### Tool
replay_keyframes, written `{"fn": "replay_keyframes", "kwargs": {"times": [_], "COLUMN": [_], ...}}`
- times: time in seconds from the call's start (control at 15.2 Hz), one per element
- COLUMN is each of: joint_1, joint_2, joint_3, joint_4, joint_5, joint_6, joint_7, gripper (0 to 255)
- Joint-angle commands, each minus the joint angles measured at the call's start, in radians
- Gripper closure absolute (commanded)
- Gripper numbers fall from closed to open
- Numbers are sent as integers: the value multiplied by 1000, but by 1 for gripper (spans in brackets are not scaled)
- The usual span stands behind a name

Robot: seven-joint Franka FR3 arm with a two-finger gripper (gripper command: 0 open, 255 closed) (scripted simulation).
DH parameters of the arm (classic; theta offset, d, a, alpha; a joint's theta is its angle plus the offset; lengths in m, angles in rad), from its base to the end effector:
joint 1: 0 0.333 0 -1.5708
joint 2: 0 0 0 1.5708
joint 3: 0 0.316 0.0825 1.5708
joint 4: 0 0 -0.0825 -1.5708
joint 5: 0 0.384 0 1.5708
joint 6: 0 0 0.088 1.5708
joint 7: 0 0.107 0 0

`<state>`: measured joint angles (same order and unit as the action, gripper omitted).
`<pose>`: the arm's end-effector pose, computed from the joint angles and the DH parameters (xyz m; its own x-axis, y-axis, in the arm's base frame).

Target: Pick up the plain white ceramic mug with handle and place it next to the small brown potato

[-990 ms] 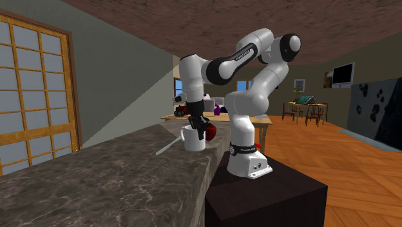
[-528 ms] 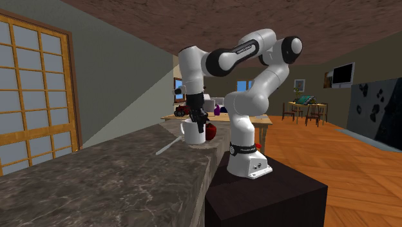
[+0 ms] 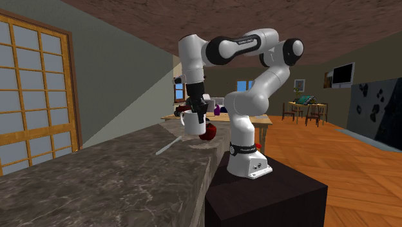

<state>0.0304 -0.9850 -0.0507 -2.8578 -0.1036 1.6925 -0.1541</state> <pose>0.2411 -0.0130 0.4198 0.9667 0.1754 -0.1864 0.1837 -0.9826 0.0283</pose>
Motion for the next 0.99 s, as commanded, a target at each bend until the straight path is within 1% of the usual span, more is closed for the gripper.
{"fn": "replay_keyframes", "kwargs": {"times": [0.0, 0.92], "joint_1": [2, 5], "joint_2": [-2, 6], "joint_3": [3, 13], "joint_4": [25, 217], "joint_5": [4, 13], "joint_6": [-27, -211], "joint_7": [0, -11], "gripper": [255, 255]}}
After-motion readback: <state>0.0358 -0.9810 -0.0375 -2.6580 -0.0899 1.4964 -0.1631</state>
